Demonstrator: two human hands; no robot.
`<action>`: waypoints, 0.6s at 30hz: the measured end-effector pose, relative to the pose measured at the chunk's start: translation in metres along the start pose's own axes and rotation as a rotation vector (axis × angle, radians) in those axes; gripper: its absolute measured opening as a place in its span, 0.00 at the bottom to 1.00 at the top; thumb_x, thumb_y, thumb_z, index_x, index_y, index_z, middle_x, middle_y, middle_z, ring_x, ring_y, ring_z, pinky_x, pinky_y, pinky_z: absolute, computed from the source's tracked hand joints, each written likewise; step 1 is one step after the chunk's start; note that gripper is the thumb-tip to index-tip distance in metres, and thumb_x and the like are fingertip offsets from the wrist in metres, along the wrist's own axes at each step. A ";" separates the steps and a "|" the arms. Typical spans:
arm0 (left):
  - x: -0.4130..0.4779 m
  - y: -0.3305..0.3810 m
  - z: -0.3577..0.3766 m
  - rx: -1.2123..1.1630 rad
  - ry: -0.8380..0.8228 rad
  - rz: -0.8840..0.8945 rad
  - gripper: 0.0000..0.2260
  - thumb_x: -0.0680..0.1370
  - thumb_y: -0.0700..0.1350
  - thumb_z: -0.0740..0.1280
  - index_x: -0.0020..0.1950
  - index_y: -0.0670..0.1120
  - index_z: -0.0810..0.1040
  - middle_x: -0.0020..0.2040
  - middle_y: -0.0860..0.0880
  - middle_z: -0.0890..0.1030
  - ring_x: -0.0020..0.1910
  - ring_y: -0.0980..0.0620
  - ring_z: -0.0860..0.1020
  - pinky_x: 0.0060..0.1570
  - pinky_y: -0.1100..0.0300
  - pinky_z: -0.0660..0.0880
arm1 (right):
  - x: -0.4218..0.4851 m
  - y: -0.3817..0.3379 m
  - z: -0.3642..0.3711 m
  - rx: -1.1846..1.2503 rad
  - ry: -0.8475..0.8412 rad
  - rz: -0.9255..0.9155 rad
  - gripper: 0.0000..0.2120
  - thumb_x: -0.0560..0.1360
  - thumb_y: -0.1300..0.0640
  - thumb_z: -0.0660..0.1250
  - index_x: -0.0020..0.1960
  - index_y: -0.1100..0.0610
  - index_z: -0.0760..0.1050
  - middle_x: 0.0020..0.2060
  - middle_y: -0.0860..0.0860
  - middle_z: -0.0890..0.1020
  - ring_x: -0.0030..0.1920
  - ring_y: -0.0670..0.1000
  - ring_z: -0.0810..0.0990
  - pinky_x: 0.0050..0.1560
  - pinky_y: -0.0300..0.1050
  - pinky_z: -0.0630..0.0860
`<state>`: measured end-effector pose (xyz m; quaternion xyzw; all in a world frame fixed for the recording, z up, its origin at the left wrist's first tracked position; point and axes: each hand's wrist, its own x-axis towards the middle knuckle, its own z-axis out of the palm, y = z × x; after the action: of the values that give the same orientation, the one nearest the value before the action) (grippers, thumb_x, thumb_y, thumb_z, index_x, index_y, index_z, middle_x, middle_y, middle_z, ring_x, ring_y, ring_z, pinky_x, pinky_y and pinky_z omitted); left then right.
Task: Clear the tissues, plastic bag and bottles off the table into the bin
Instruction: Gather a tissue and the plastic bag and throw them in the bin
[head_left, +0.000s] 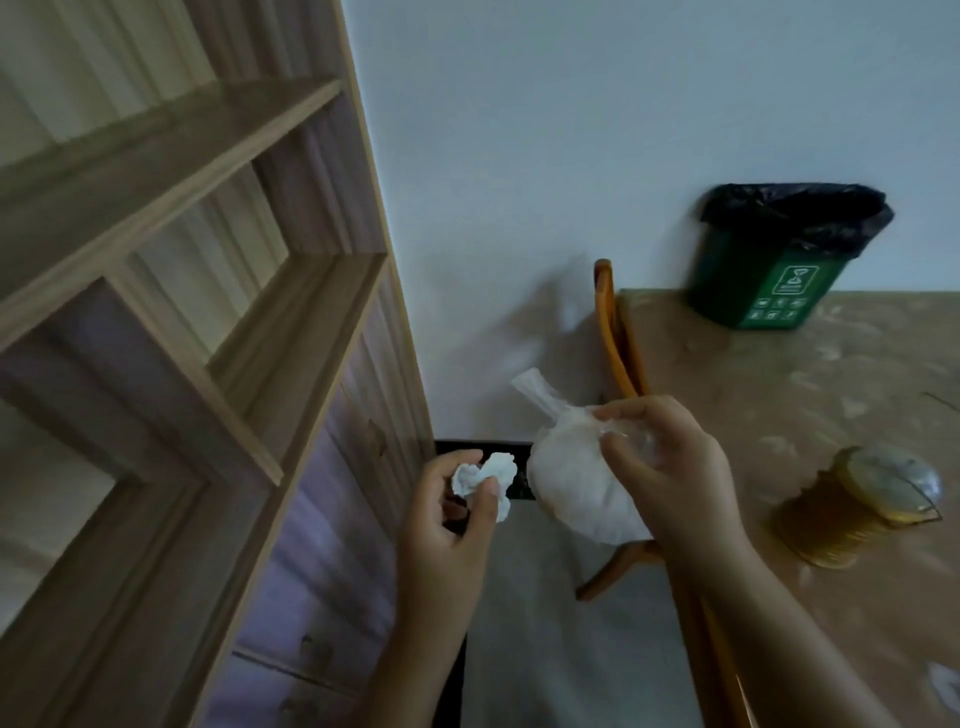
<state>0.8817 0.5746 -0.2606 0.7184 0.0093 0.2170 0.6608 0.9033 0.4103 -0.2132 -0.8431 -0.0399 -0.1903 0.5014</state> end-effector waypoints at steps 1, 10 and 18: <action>0.011 -0.005 0.008 -0.014 -0.030 -0.006 0.07 0.67 0.54 0.66 0.45 0.58 0.76 0.42 0.63 0.82 0.40 0.63 0.79 0.39 0.71 0.73 | 0.009 0.004 0.000 -0.005 0.022 0.008 0.12 0.69 0.65 0.67 0.43 0.48 0.75 0.42 0.42 0.78 0.45 0.36 0.74 0.42 0.23 0.68; 0.130 -0.025 0.097 -0.015 -0.253 0.024 0.07 0.70 0.50 0.68 0.45 0.61 0.76 0.43 0.63 0.81 0.41 0.62 0.79 0.39 0.71 0.73 | 0.117 0.058 -0.013 -0.004 0.216 0.089 0.15 0.69 0.63 0.66 0.41 0.41 0.74 0.44 0.42 0.79 0.47 0.37 0.74 0.42 0.22 0.67; 0.214 -0.029 0.189 0.011 -0.376 0.085 0.12 0.74 0.39 0.68 0.47 0.56 0.74 0.40 0.61 0.81 0.42 0.63 0.79 0.37 0.72 0.74 | 0.207 0.102 -0.053 -0.119 0.375 0.096 0.10 0.69 0.65 0.66 0.44 0.50 0.76 0.43 0.47 0.79 0.46 0.36 0.74 0.41 0.21 0.65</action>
<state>1.1450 0.4634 -0.2299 0.7497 -0.1435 0.1068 0.6372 1.1061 0.2890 -0.2012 -0.8218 0.1058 -0.3218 0.4581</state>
